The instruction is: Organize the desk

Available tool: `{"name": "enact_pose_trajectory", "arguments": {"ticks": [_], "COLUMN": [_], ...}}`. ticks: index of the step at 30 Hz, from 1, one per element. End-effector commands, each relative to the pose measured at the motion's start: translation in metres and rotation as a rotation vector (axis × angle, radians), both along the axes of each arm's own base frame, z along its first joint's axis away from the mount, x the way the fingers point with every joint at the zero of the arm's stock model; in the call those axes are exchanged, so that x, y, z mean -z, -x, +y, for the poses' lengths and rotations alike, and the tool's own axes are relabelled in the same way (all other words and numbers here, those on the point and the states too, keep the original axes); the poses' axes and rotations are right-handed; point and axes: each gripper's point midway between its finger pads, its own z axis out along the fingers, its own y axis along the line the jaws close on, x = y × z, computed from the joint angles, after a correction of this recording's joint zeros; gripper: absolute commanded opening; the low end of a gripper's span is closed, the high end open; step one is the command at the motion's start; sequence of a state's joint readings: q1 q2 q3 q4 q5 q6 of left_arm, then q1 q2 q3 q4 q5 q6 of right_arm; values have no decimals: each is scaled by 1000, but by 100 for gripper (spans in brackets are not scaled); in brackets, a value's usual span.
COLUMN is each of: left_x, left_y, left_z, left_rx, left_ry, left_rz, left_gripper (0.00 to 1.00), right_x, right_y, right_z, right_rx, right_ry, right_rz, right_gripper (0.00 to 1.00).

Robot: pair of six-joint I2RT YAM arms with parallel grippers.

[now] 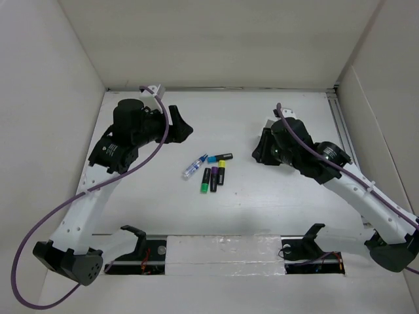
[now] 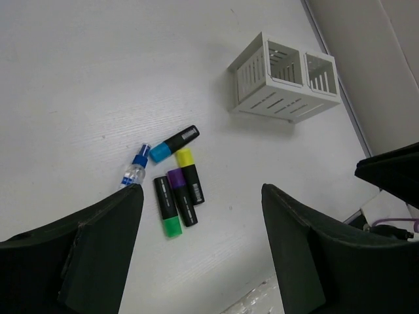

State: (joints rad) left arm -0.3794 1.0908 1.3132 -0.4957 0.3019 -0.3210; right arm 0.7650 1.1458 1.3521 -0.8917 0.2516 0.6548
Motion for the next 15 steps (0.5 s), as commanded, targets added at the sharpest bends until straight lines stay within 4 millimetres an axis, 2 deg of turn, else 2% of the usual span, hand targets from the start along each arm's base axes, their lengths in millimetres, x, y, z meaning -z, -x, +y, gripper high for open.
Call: {"name": "enact_pose_trajectory", "arguments": {"ticks": [1, 2, 4, 8, 9, 10, 11, 12, 13, 15], "left_x": [-20, -24, -25, -30, -29, -32, -24, -21, -18, -16], "left_y": [-3, -5, -7, -9, -10, -9, -8, -7, -7, -5], "left_z": [-5, -6, -9, -9, -8, -6, -5, -5, -5, -2], "left_rx": [18, 20, 30, 16, 6, -3, -8, -9, -11, -16], "left_ry": [48, 55, 57, 73, 78, 85, 84, 85, 83, 74], "left_rz": [-74, -81, -76, -96, -95, -113, -101, -96, -94, -94], "left_gripper": [69, 68, 63, 49, 37, 30, 22, 10, 0, 0], "right_x": [-15, -13, -2, 13, 16, 19, 26, 29, 37, 46], "right_y": [-5, -1, 2, 6, 8, 6, 1, -2, -4, -10], "right_z": [9, 17, 27, 52, 58, 62, 70, 75, 88, 100], "right_rx": [24, 6, -19, -65, -81, -85, -90, -95, -123, -134], "right_ry": [-76, -86, -79, -67, -65, -62, -51, -47, -35, -25], "right_rz": [-52, -39, -10, 25, 30, 38, 52, 60, 81, 97], "right_gripper": [26, 12, 1, 0, 0, 0, 0, 0, 0, 0]}}
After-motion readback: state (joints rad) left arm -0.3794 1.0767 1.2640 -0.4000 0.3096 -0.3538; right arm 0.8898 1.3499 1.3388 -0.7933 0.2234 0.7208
